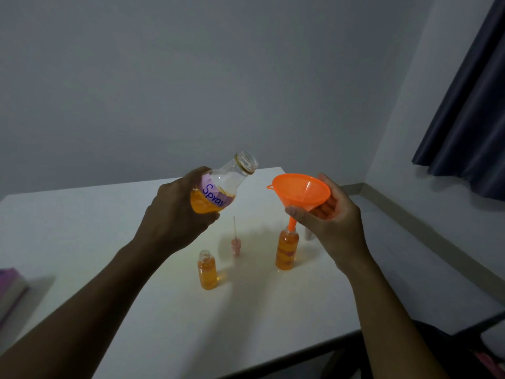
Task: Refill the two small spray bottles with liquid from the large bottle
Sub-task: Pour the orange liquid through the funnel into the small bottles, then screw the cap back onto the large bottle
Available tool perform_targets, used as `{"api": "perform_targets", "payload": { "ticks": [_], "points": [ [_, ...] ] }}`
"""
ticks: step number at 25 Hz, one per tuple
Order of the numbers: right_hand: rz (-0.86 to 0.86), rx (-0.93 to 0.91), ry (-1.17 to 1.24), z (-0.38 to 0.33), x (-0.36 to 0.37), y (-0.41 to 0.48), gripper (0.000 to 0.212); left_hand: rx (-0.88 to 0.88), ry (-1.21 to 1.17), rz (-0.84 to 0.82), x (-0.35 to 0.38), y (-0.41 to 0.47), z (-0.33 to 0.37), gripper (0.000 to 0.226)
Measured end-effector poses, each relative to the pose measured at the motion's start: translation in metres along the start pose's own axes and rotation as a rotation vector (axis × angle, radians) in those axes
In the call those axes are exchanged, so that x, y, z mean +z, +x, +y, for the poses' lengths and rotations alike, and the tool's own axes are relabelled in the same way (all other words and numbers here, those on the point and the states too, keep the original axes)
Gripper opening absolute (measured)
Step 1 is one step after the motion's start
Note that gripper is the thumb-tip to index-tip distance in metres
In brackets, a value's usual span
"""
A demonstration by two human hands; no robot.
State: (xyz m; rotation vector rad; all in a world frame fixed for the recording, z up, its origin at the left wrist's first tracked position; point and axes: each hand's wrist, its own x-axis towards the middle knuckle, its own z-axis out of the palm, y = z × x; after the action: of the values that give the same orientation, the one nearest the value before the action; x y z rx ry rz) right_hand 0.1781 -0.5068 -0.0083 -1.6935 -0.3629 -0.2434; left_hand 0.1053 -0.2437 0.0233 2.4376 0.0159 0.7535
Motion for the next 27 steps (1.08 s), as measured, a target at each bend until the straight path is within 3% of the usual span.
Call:
{"api": "perform_targets", "payload": {
  "ticks": [6,10,14,16,20,27],
  "points": [
    [0.02,0.032,-0.02,-0.017,-0.001,0.005,0.1,-0.065,-0.07,0.041,-0.013,-0.011,-0.01,0.069],
    [0.095,0.024,0.185,-0.045,0.024,0.007,0.095,-0.165,-0.124,0.132,-0.034,-0.019,-0.031,0.067],
    [-0.09,-0.016,0.232,-0.071,0.096,0.014,0.073,-0.287,-0.135,0.267,-0.069,-0.029,-0.071,0.067],
    [-0.187,0.008,0.171,-0.072,0.144,0.015,0.065,-0.358,-0.147,0.33,-0.083,-0.035,-0.09,0.064],
    [-0.35,0.088,-0.055,-0.054,0.24,0.013,0.099,-0.485,-0.124,0.422,-0.101,-0.05,-0.137,0.063],
    [-0.497,0.178,-0.421,-0.011,0.328,0.019,0.104,-0.619,-0.143,0.395,-0.091,-0.064,-0.187,0.078]
  ]
}}
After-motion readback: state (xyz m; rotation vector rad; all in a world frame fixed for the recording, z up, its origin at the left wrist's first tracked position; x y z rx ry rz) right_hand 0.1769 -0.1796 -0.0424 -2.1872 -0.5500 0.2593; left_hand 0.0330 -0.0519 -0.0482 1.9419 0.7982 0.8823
